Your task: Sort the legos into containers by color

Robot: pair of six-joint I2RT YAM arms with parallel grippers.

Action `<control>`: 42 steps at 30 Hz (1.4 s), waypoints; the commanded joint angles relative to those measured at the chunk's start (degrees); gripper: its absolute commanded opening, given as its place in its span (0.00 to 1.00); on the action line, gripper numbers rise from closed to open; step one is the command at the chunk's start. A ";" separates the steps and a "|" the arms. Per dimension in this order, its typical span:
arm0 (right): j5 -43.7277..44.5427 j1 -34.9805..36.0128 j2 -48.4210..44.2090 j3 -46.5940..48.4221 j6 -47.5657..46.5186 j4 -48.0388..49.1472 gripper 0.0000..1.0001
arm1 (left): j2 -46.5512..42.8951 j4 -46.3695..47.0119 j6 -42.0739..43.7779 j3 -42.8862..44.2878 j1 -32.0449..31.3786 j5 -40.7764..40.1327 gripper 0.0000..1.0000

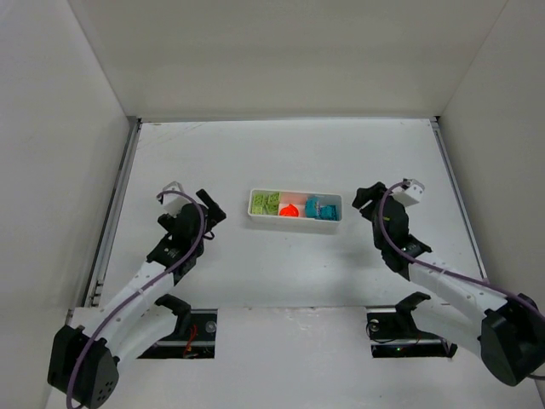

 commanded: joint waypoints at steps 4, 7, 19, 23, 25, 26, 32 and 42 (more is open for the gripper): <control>8.36 -3.00 0.98 -1.77 3.56 3.70 0.75 | -1.21 -14.90 -8.23 0.33 3.25 1.65 1.00; 11.17 -2.91 1.69 -2.29 3.21 3.70 0.78 | -3.05 -17.27 -8.32 0.41 3.51 1.39 1.00; 12.15 -2.39 0.73 -5.98 0.13 6.51 0.78 | -9.82 -18.16 -6.92 -3.45 1.32 2.26 1.00; 12.23 -1.77 -0.94 -6.77 0.04 5.55 0.77 | -10.52 -17.90 -7.27 -4.24 0.70 2.18 1.00; 12.23 -1.77 -1.82 -7.21 0.39 4.50 0.77 | -10.79 -17.20 -7.01 -4.42 0.61 2.18 1.00; 12.23 -1.77 -2.08 -7.39 0.39 3.97 0.77 | -10.88 -16.85 -6.92 -4.59 0.61 2.26 1.00; 11.88 -1.68 0.02 -7.39 1.71 1.68 0.78 | -10.61 -15.88 -7.71 -3.89 -1.23 1.92 1.00; 11.53 -1.42 1.43 -8.97 2.85 5.45 0.76 | -7.72 -13.59 -8.15 -3.80 0.43 0.94 1.00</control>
